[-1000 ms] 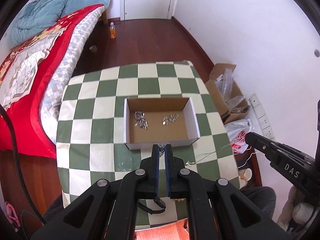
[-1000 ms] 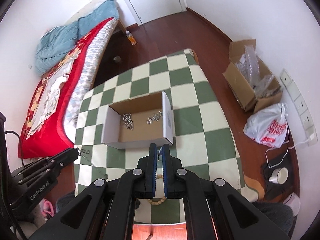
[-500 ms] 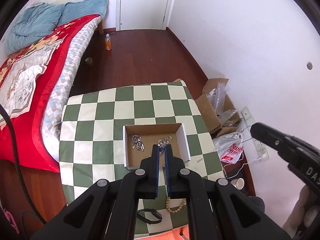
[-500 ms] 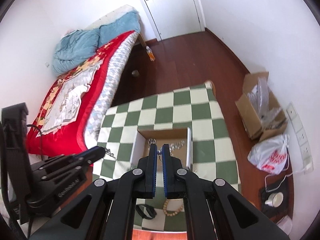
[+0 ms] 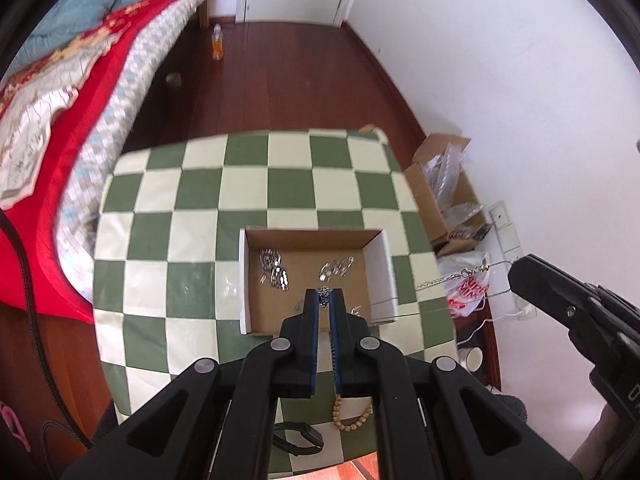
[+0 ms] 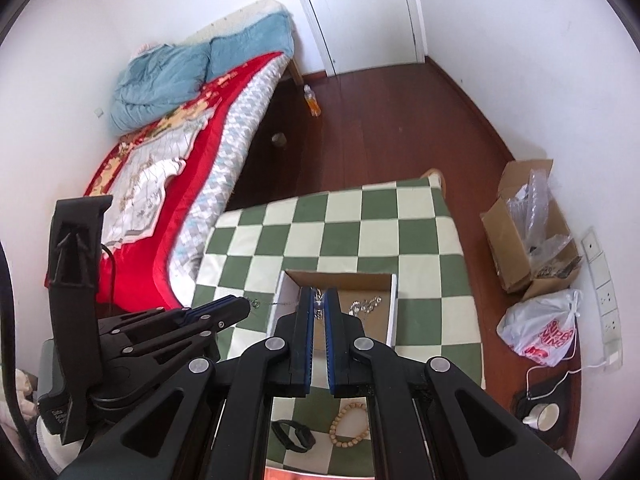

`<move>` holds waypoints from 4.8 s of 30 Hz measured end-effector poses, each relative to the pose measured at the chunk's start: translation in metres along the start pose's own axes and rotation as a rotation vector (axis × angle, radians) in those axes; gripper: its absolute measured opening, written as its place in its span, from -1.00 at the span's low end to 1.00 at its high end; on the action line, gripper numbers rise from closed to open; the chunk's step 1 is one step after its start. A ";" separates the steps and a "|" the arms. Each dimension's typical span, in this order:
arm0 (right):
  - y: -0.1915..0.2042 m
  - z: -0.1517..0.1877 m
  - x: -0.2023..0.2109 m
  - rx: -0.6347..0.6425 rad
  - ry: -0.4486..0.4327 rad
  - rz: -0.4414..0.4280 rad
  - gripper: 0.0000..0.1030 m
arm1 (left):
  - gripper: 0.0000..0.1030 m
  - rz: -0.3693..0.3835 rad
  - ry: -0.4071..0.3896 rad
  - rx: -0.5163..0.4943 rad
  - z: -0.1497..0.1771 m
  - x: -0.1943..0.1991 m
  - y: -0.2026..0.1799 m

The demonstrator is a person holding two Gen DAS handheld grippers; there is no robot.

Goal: Organize jewelry
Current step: 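Lower both held necklaces into the white box and open both tools, then withdraw both tools from the box, then grasp the black band with the left tool while the right tool grasps the wooden bead bracelet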

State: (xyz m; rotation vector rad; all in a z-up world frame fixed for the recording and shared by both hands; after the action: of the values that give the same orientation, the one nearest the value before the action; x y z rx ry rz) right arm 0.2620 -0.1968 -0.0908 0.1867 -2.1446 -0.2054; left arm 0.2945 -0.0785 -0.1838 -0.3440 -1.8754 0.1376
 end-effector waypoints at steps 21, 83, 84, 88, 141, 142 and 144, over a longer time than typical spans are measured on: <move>-0.034 0.022 -0.122 -0.030 0.196 0.039 -0.90 | -0.94 0.076 0.077 0.042 -0.019 -0.033 0.006; -0.030 0.098 -0.118 0.050 0.191 0.302 1.00 | 1.00 -0.374 -0.253 0.047 0.044 0.026 0.073; -0.028 0.098 -0.111 0.053 0.179 0.305 1.00 | 1.00 -0.370 -0.261 0.048 0.046 0.031 0.072; -0.021 0.096 -0.086 0.053 0.124 0.307 1.00 | 1.00 -0.362 -0.300 0.050 0.056 0.054 0.069; -0.068 0.254 -0.179 -0.069 0.449 0.212 -0.82 | -0.85 -0.281 0.167 0.230 0.206 -0.103 0.113; -0.076 0.253 -0.176 -0.079 0.451 0.217 -0.82 | -0.85 -0.276 0.172 0.230 0.207 -0.104 0.113; -0.090 0.252 -0.172 -0.102 0.455 0.222 -0.82 | -0.82 -0.276 0.176 0.230 0.207 -0.104 0.112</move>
State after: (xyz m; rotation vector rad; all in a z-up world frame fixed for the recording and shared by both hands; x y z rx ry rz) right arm 0.1498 -0.2287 -0.3871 -0.0615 -1.6821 -0.1276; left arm 0.1481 0.0117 -0.3756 0.0600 -1.6934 0.1302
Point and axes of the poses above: each gripper's, at about its wrist camera, not at the fingertips, and x roughly against the way its jaws point, y to its left, z to its underside, the point moved 8 cm from there along -x, roughly the way its jaws point, and after that the axes turned 5 degrees about x, right-handed, at the moved point
